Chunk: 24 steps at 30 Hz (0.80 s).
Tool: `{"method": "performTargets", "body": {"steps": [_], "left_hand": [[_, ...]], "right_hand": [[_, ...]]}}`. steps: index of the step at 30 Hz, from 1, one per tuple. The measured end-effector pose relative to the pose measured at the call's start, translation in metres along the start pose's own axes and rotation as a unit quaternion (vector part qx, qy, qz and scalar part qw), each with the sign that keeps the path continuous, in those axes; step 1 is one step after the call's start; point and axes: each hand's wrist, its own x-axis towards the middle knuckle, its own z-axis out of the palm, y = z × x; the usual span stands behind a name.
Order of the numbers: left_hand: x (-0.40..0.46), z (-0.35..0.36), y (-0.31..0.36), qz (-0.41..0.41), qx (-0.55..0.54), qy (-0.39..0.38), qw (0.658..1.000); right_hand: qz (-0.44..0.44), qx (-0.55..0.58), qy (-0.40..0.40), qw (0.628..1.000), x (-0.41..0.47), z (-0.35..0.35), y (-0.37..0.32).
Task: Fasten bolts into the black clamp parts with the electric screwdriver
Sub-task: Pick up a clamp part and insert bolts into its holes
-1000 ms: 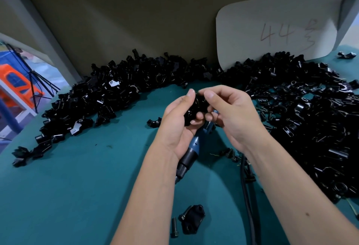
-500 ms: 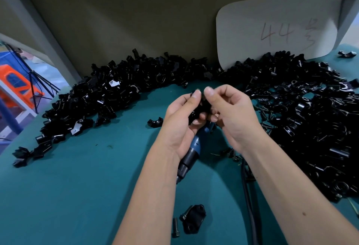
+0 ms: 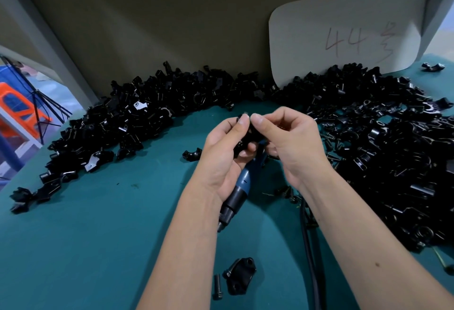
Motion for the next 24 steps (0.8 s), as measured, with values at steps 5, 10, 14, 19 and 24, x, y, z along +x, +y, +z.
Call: {"method": "performTargets", "body": {"steps": [5,10,14,19,24], "left_hand": [[0.0,-0.001,-0.002,0.001,-0.007,-0.012,1.0],[0.001,0.003,-0.004,0.032,0.02,0.015,0.999],[0.0,0.002,-0.004,0.038,0.031,0.023,0.999],[-0.001,0.002,-0.003,0.043,0.025,0.02,0.999],[0.0,0.004,-0.008,0.076,0.058,0.021,0.995]], "right_hand": [[0.007,0.036,-0.006,0.999,-0.001,-0.008,-0.006],[-0.055,-0.055,-0.046,0.996,0.0,-0.01,-0.007],[-0.047,-0.054,-0.028,0.997,0.0,-0.01,-0.008],[-0.016,-0.027,-0.041,0.999,-0.001,-0.01,-0.012],[0.032,0.031,-0.012,0.999,-0.003,-0.002,-0.012]]}}
